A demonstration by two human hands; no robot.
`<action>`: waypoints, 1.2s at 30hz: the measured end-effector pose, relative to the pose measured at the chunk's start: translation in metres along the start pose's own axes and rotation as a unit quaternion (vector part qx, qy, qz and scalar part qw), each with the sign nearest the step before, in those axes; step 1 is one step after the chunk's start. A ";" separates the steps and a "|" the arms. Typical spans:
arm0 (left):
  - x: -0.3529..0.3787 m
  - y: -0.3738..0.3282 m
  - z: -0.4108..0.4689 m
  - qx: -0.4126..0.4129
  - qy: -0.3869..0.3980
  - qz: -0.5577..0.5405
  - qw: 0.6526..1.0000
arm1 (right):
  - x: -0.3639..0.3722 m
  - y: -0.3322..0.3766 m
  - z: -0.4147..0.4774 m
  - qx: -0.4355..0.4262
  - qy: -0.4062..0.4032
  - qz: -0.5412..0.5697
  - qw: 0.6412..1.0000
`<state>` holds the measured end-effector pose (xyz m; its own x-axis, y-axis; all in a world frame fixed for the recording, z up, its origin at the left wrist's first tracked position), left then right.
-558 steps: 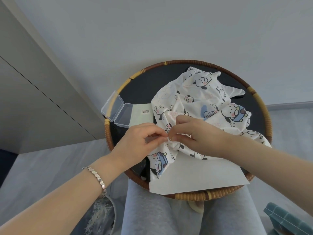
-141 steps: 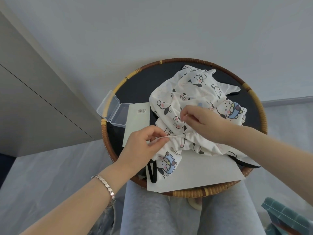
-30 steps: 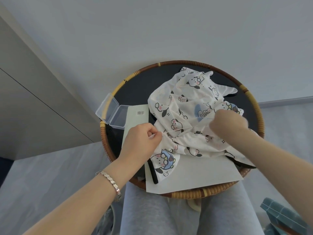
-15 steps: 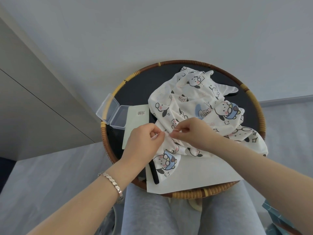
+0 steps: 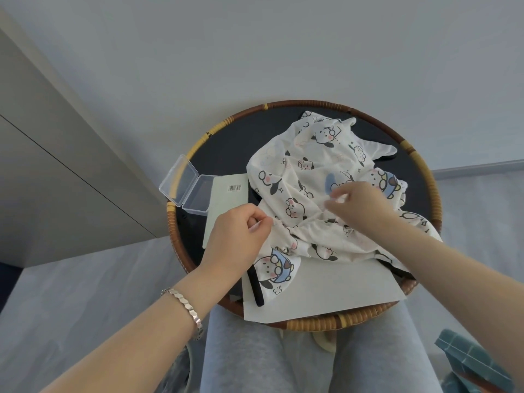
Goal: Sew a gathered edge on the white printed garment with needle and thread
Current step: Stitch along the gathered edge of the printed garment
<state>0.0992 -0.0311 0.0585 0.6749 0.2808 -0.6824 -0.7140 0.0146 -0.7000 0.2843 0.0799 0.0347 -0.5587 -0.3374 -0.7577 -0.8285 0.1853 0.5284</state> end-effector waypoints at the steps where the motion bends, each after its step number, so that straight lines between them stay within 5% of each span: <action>1: 0.000 0.000 0.000 0.001 0.001 -0.004 1.000 | 0.008 0.010 -0.009 -0.027 0.060 0.063 0.996; 6: 0.000 -0.006 -0.002 0.014 -0.001 -0.026 1.000 | 0.044 0.039 -0.042 -0.083 0.247 0.132 0.957; 14: -0.002 -0.014 -0.008 0.063 -0.006 -0.004 0.998 | 0.032 0.034 -0.043 -0.086 0.152 0.165 0.971; 21: -0.007 -0.023 -0.008 0.150 -0.020 0.097 0.984 | 0.025 0.024 -0.042 -0.077 0.175 0.161 0.968; 26: -0.005 -0.022 -0.008 0.169 -0.007 0.072 0.983 | 0.022 0.027 -0.044 -0.105 0.200 0.135 0.965; 36: 0.007 0.000 -0.009 -0.026 0.104 -0.132 0.985 | 0.042 0.026 -0.047 -0.092 0.255 0.121 0.955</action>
<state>0.1060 -0.0379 0.0516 0.8636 0.0706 -0.4993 -0.5011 0.0100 -0.8653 0.2406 0.0271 0.0346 -0.6035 -0.7194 -0.3439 -0.6303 0.1663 0.7583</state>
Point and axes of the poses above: each hand's wrist, its own z-axis towards the middle knuckle, its own x-axis out of the palm, y = z × x, the point moved 7 cm from there along z, towards the middle knuckle, and after that the axes turned 13 degrees about x, right-handed, at the moved point
